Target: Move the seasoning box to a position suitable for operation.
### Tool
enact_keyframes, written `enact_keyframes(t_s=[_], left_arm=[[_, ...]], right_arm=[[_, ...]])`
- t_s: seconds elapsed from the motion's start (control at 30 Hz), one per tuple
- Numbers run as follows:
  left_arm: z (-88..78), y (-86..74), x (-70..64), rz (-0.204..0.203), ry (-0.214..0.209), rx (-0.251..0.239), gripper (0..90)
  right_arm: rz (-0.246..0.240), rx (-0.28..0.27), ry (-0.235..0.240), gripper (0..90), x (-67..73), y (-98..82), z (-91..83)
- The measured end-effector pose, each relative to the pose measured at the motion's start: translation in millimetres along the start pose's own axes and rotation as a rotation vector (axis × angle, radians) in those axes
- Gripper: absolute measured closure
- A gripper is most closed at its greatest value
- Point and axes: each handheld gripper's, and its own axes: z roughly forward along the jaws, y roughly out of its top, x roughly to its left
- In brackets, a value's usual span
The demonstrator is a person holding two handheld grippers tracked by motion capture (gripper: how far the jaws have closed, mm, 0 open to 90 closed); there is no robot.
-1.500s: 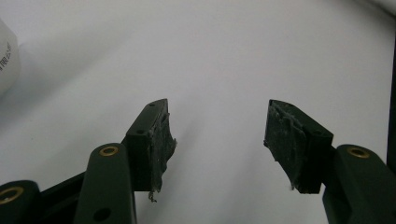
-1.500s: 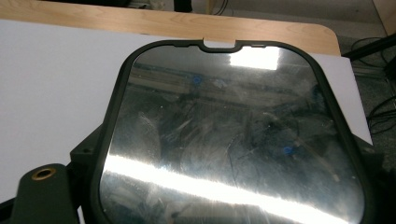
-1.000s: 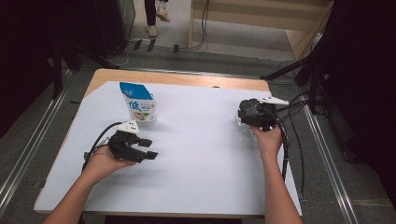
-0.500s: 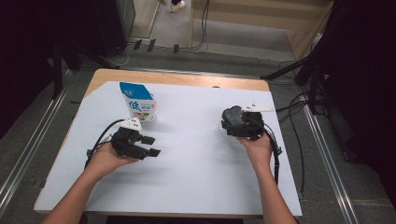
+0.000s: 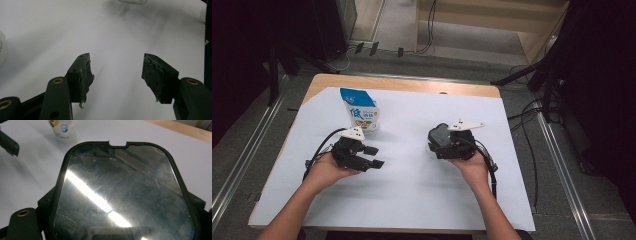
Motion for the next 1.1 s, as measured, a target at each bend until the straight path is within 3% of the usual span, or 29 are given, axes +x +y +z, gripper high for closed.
enact_keyframes(t_s=[0.23,0.37,0.53,0.83,1.1], left_arm=[[-0.7,-1.2,-0.3,-0.003,-0.001,0.002,40.7],[-2.5,-2.9,-1.1,-0.003,0.008,0.001,40.7],[-3.7,-5.2,-1.4,-0.008,0.014,0.000,40.7],[-6.0,-8.1,-1.6,-0.015,0.015,-0.001,40.7],[-5.6,-9.7,0.8,-0.023,0.015,-0.008,41.0]], right_arm=[[-0.037,0.011,0.066,15.8,12.8,1.9,12.4],[-0.060,0.024,0.140,15.8,23.2,3.0,22.0],[-0.116,0.045,0.182,15.8,35.1,4.8,33.6],[-0.137,0.059,0.188,15.8,50.3,5.3,58.6],[-0.170,0.041,0.182,15.7,53.7,3.9,61.5]])
